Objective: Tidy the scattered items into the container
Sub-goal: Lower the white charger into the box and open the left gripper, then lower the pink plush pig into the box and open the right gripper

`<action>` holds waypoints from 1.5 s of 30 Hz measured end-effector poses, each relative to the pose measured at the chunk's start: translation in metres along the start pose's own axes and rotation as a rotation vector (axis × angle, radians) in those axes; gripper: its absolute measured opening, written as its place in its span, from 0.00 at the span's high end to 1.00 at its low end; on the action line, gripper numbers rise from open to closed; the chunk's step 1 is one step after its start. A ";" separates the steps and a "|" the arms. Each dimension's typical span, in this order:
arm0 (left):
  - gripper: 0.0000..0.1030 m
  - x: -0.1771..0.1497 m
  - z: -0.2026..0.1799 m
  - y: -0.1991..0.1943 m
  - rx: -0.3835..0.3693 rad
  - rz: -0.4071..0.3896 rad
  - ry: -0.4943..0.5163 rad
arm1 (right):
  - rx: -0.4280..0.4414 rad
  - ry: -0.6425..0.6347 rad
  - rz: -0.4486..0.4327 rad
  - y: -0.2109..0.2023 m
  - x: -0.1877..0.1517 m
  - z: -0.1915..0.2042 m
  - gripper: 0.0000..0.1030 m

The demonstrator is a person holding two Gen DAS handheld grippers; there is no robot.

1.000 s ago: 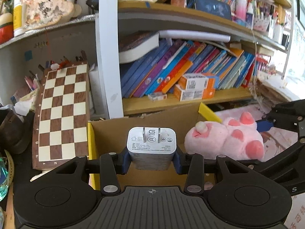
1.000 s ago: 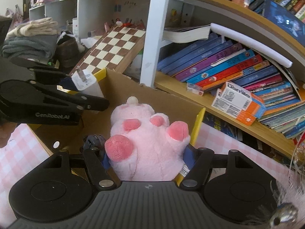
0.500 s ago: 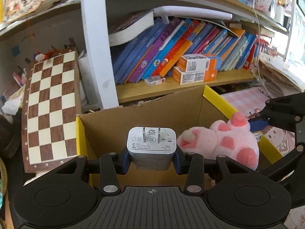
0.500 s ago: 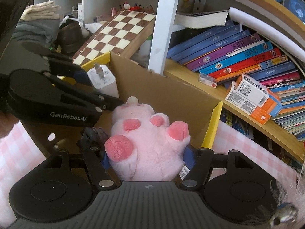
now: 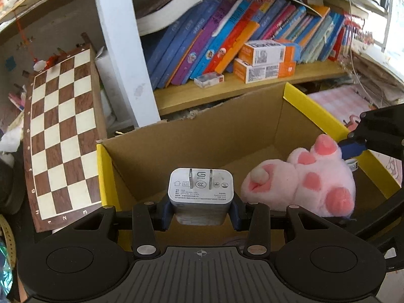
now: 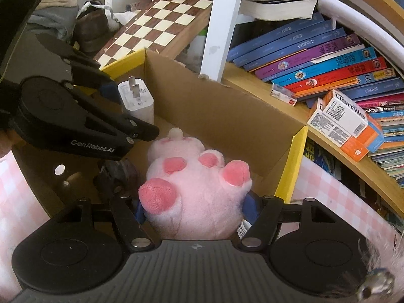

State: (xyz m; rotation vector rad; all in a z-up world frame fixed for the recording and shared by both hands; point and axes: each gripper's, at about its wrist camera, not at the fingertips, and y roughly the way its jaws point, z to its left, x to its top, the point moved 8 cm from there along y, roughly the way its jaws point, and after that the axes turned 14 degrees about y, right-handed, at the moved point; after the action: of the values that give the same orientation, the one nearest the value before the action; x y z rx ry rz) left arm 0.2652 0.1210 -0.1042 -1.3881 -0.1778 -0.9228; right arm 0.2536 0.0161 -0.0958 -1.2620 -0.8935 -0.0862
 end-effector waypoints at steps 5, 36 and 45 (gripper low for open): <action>0.59 0.000 0.000 -0.001 0.003 0.000 0.000 | 0.005 0.009 -0.001 0.000 -0.001 -0.002 0.34; 0.22 0.001 -0.019 -0.050 0.026 -0.091 -0.015 | 0.015 0.027 0.015 -0.010 -0.005 0.000 0.34; 0.20 -0.005 -0.025 -0.063 0.019 -0.101 -0.038 | -0.004 0.010 0.020 -0.012 -0.006 0.001 0.33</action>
State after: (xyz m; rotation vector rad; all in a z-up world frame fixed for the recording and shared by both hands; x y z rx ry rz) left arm 0.2120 0.1070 -0.0651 -1.3899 -0.2866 -0.9766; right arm 0.2433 0.0109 -0.0902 -1.2733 -0.8727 -0.0786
